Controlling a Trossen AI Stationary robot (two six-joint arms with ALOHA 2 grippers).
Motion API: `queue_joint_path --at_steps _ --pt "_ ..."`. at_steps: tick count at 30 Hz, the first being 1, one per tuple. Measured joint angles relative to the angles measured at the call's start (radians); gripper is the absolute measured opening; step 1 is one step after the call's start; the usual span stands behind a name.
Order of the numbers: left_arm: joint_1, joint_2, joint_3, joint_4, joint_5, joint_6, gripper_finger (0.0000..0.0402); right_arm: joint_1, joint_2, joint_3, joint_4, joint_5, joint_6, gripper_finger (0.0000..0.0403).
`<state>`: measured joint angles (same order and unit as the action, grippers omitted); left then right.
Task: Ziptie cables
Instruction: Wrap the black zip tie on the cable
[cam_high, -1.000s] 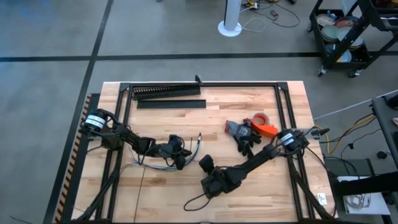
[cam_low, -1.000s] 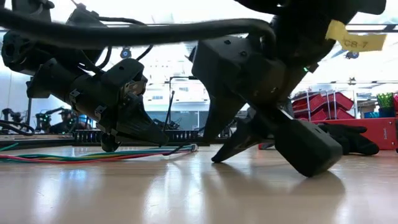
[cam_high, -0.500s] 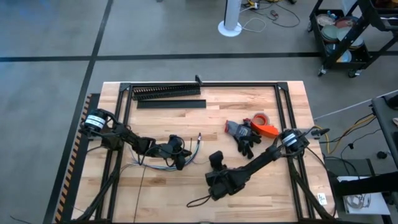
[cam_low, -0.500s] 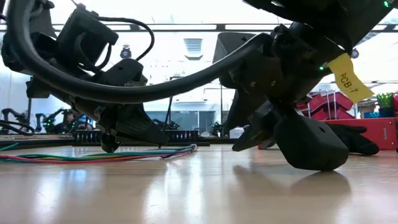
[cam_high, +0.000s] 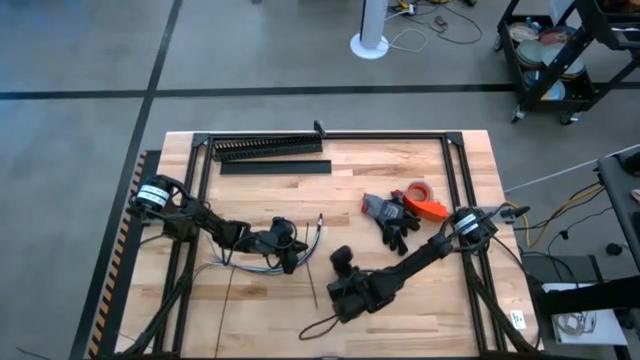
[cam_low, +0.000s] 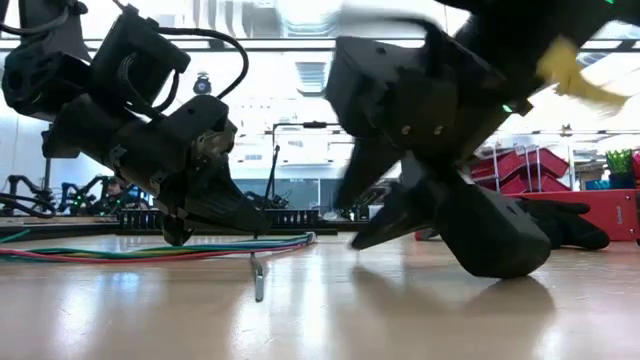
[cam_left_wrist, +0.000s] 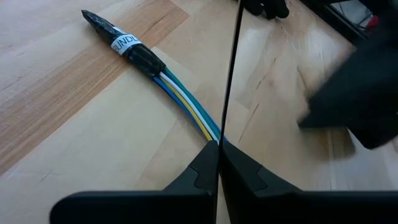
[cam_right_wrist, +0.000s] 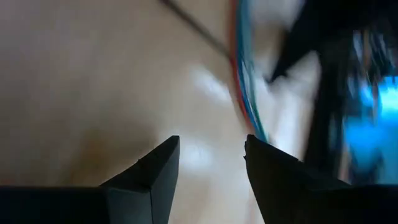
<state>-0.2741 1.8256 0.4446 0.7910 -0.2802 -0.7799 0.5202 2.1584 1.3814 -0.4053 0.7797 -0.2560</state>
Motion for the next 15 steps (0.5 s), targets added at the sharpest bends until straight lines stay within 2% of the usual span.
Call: queue_joint_path --at_steps 3,5,15 --pt "0.000 0.000 0.000 0.000 0.000 0.000 0.0000 -0.013 0.013 -0.004 0.176 -0.155 -0.226 0.0162" --pt "0.000 0.000 0.000 0.000 0.000 0.000 0.0000 -0.021 0.020 -0.004 0.243 -0.203 -0.321 0.0158" --pt "0.000 0.000 0.000 0.004 0.003 0.010 0.0000 -0.118 0.027 0.002 0.413 -0.558 -0.449 0.0161"
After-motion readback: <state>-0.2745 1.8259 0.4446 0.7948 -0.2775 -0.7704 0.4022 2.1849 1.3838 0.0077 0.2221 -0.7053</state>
